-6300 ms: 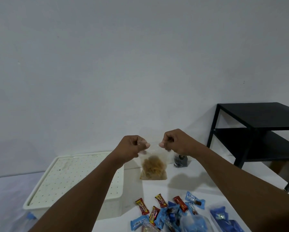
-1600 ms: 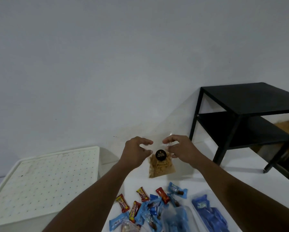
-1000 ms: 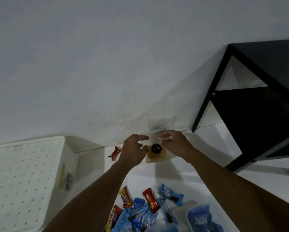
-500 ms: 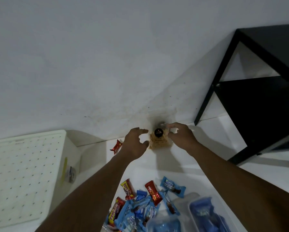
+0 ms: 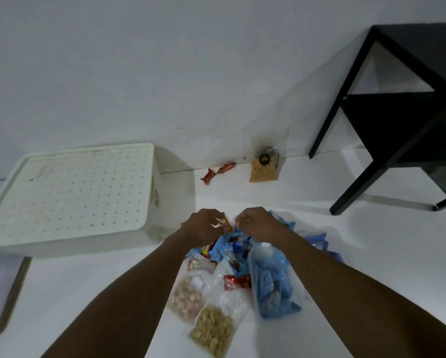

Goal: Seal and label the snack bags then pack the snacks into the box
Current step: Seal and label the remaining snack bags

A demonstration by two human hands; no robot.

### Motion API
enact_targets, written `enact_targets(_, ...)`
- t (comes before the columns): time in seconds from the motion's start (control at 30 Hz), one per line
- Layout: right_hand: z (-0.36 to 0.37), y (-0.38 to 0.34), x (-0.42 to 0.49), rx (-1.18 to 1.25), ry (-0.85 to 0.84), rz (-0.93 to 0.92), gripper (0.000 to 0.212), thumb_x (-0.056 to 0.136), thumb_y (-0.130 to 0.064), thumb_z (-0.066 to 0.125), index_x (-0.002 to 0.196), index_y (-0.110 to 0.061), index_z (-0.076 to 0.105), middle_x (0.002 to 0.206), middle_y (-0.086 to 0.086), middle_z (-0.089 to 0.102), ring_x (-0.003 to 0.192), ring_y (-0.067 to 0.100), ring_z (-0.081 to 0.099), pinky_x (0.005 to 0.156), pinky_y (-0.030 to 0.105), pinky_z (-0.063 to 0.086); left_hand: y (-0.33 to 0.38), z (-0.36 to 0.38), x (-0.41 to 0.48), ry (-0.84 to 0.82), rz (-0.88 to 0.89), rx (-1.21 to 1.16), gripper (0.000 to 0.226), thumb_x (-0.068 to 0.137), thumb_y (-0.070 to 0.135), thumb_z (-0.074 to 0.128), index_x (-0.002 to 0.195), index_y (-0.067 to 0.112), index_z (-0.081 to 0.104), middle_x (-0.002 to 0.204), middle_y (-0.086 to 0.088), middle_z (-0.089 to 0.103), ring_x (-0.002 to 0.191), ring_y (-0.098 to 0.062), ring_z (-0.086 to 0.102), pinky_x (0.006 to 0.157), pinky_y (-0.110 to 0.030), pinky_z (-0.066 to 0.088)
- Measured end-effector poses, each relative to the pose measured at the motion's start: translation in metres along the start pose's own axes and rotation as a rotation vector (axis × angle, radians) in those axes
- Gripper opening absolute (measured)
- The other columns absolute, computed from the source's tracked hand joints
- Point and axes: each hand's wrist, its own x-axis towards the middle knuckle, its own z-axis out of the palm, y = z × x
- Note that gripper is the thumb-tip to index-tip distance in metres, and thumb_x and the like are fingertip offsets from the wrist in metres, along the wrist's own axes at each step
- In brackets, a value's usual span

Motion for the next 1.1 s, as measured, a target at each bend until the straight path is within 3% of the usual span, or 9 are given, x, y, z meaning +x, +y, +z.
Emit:
enact_targets(0.13, 0.057, 0.020, -0.030, -0.179, -0.088, 0.002, 0.016, 0.087, -0.012, 0.060, 0.092, -0.013, 0.075, 0.103, 0.011, 0.074, 0.090, 0.021, 0.067, 0.076, 0.027, 0.051, -0.040, 0.024, -0.042, -0.024, -0.058, 0.006, 0.038, 0.086, 0.022, 0.074, 0.122, 0.017, 0.068, 0.117, -0.007, 0.069, 0.109, -0.020, 0.065, 0.090, -0.024, 0.049)
enact_targets(0.23, 0.089, 0.035, -0.047, -0.242, -0.103, 0.047, 0.012, 0.084, -0.012, 0.062, 0.089, -0.019, 0.071, 0.102, 0.006, 0.072, 0.077, 0.013, 0.065, 0.059, 0.011, 0.045, -0.063, 0.044, -0.063, -0.092, -0.065, 0.035, 0.042, 0.086, 0.024, 0.075, 0.126, 0.014, 0.067, 0.125, -0.007, 0.066, 0.117, -0.023, 0.061, 0.101, -0.032, 0.047)
enact_targets(0.3, 0.107, 0.046, -0.054, -0.334, -0.113, 0.045, 0.011, 0.085, -0.014, 0.061, 0.093, -0.013, 0.068, 0.111, 0.008, 0.068, 0.093, 0.020, 0.066, 0.069, 0.016, 0.047, -0.076, 0.057, -0.074, -0.143, -0.062, 0.056, 0.046, 0.087, 0.026, 0.073, 0.130, 0.015, 0.063, 0.128, -0.007, 0.064, 0.117, -0.021, 0.060, 0.100, -0.031, 0.046)
enact_targets(0.37, 0.122, 0.055, -0.060, -0.438, -0.124, 0.032, 0.021, 0.087, -0.013, 0.056, 0.103, -0.004, 0.067, 0.118, 0.013, 0.064, 0.110, 0.029, 0.061, 0.087, 0.030, 0.051, -0.085, 0.068, -0.082, -0.173, -0.075, 0.072, 0.047, 0.086, 0.030, 0.073, 0.131, 0.019, 0.062, 0.127, -0.006, 0.064, 0.116, -0.020, 0.060, 0.097, -0.028, 0.045)
enact_targets(0.47, 0.137, 0.066, -0.068, -0.511, -0.094, 0.072, 0.035, 0.089, -0.016, 0.058, 0.123, -0.009, 0.056, 0.127, 0.012, 0.057, 0.119, 0.030, 0.055, 0.096, 0.036, 0.050, -0.094, 0.080, -0.087, -0.192, -0.078, 0.104, 0.048, 0.088, 0.033, 0.070, 0.133, 0.023, 0.059, 0.131, -0.002, 0.062, 0.118, -0.020, 0.058, 0.098, -0.027, 0.043)
enact_targets(0.73, 0.152, 0.080, -0.075, -0.494, 0.097, 0.091, 0.037, 0.090, -0.010, 0.060, 0.124, -0.013, 0.049, 0.122, 0.014, 0.059, 0.115, 0.031, 0.057, 0.093, 0.040, 0.051, -0.100, 0.097, -0.088, -0.225, -0.108, 0.047, 0.059, 0.088, 0.030, 0.071, 0.143, 0.023, 0.049, 0.135, -0.003, 0.059, 0.119, -0.021, 0.057, 0.099, -0.030, 0.047)
enact_targets(0.93, 0.140, 0.075, -0.074, -0.360, 0.103, 0.081, 0.027, 0.085, -0.009, 0.066, 0.111, -0.016, 0.069, 0.115, 0.011, 0.067, 0.106, 0.029, 0.065, 0.092, 0.037, 0.054, -0.095, 0.097, -0.084, -0.192, -0.080, 0.011, 0.073, 0.085, 0.029, 0.077, 0.148, 0.021, 0.041, 0.137, -0.006, 0.058, 0.121, -0.021, 0.058, 0.099, -0.029, 0.045)
enact_targets(1.03, 0.128, 0.064, -0.073, -0.287, 0.026, 0.017, 0.020, 0.080, -0.005, 0.075, 0.098, -0.012, 0.076, 0.108, 0.008, 0.071, 0.099, 0.025, 0.068, 0.089, 0.033, 0.055, -0.088, 0.088, -0.081, -0.161, -0.062, -0.031, 0.062, 0.082, 0.027, 0.079, 0.138, 0.019, 0.053, 0.125, -0.006, 0.064, 0.112, -0.020, 0.062, 0.095, -0.029, 0.048)
enact_targets(1.1, 0.118, 0.052, -0.073, -0.276, -0.009, -0.017, 0.019, 0.078, -0.002, 0.077, 0.096, -0.009, 0.076, 0.106, 0.007, 0.071, 0.099, 0.023, 0.068, 0.084, 0.029, 0.055, -0.084, 0.078, -0.079, -0.139, -0.039, -0.031, 0.040, 0.084, 0.022, 0.078, 0.122, 0.017, 0.066, 0.111, -0.005, 0.070, 0.100, -0.018, 0.066, 0.087, -0.027, 0.051)
